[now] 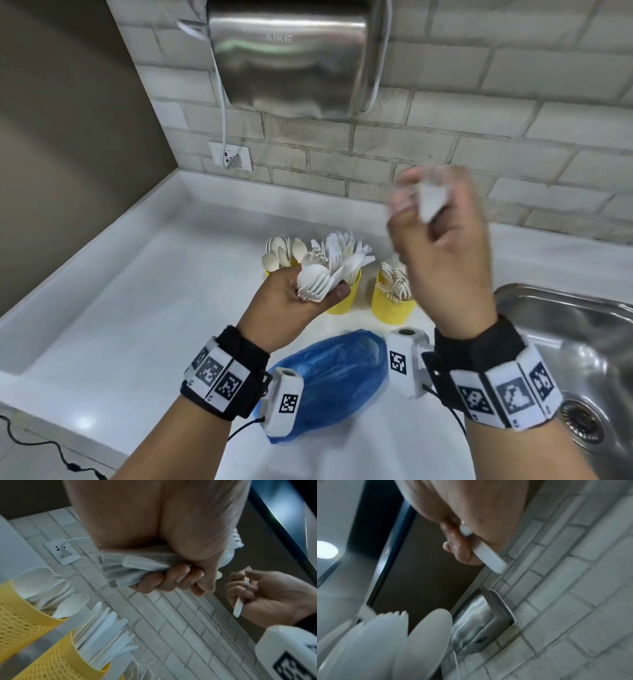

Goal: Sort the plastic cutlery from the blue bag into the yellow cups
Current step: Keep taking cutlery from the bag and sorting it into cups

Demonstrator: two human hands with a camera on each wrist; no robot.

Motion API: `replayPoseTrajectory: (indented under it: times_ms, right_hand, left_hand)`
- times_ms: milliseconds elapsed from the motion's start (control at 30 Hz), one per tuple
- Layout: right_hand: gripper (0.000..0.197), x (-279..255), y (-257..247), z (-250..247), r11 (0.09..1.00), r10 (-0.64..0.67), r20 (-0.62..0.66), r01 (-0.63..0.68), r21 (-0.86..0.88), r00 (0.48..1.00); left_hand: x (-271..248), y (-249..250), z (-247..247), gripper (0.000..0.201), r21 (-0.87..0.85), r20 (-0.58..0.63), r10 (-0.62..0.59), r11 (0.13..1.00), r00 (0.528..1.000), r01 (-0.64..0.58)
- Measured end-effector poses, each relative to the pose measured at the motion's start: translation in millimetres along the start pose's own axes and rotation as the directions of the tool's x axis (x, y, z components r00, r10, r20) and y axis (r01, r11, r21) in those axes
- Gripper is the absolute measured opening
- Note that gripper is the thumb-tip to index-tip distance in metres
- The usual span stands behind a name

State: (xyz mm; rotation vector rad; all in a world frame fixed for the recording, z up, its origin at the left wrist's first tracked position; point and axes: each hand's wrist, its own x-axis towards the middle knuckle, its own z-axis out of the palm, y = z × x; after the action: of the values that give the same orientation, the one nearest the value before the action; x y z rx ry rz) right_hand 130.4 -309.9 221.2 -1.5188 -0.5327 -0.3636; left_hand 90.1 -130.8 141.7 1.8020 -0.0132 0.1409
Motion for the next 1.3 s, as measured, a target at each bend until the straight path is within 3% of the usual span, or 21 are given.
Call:
replayPoseTrajectory:
  times_ms: [100,167,233,300,367,433,500,567,700,800,867,933,1000,1033,1100,1200,1300]
  right_hand:
    - [0.020,-12,8,9,0.980,0.092,0.309,-0.030,-0.199,0.947]
    - [0.012,-13,10,14,0.964,0.070,0.348,0.026,-0.263,0.935]
    - [0.004,-13,11,17,0.964,-0.018,0.287,0.092,-0.249,0.958]
    - [0.005,-12,11,17,0.967,-0.106,0.151,0.137,-0.214,0.983]
    - [0.007,-10,10,15,0.977,-0.110,0.077,0.122,-0.174,0.991]
    - [0.007,-7,11,15,0.985,-0.045,0.146,0.068,-0.158,0.988]
    - [0.009,-5,16,16,0.985,0.018,0.247,0.025,-0.169,0.969]
    - [0.009,-5,19,18,0.991,0.033,0.252,0.001,-0.134,0.967]
    - [0.029,-3,16,18,0.994,0.053,0.034,-0.056,0.098,0.998]
    - [0.035,4,3,13,0.902,0.104,-0.126,-0.040,0.431,0.987]
    - [0.036,7,-3,8,0.860,0.119,-0.170,-0.016,0.511,0.978]
    - [0.032,9,-5,0,0.936,0.088,-0.140,-0.034,0.350,0.986]
    - [0.023,9,0,-3,0.997,0.060,0.014,-0.060,-0.051,0.998]
    - [0.018,9,4,-3,0.968,0.084,0.139,-0.048,-0.246,0.987]
    - [0.018,5,12,0,0.882,0.176,0.338,0.004,-0.472,0.925]
    - [0.025,1,18,4,0.826,0.183,0.374,0.064,-0.560,0.909]
    - [0.032,0,21,8,0.772,0.086,0.389,0.186,-0.608,0.917]
  left_hand:
    - [0,3,0,0.006,-0.024,0.025,0.008,1.000,1.000,-0.007]
    - [0,5,0,0.008,0.005,0.042,0.028,1.000,0.999,-0.028]
    - [1,3,-1,0.008,0.032,0.044,0.029,0.999,0.999,-0.030]
    - [0,2,-1,0.021,0.068,0.028,0.020,0.997,0.999,-0.022]
    - [0,0,-2,0.019,0.099,0.021,0.025,0.995,0.999,-0.027]
    - [-1,0,-3,0.004,0.081,0.039,0.018,0.997,0.999,-0.021]
    - [0,1,-3,0.015,0.092,0.052,0.009,0.996,0.999,-0.013]
    - [1,3,-2,0.012,0.096,0.052,0.011,0.995,0.999,-0.016]
    - [-1,2,-3,0.007,0.140,0.034,0.039,0.989,0.999,-0.044]
    - [-2,0,-4,0.010,0.133,0.029,0.049,0.990,0.998,-0.052]
    - [-2,0,-4,0.010,0.136,0.030,0.056,0.989,0.998,-0.060]
    - [-1,-2,-5,0.007,0.159,0.022,0.061,0.985,0.998,-0.064]
    - [0,-3,-5,0.007,0.177,0.015,0.074,0.981,0.997,-0.075]
    - [1,-4,-5,0.007,0.199,0.008,0.083,0.977,0.997,-0.083]
    - [3,-6,-5,0.013,0.265,0.008,0.101,0.959,0.995,-0.099]
    - [5,-10,-8,0.016,0.368,0.032,0.132,0.920,0.991,-0.135]
    - [5,-13,-10,0.012,0.455,0.021,0.159,0.877,0.987,-0.151]
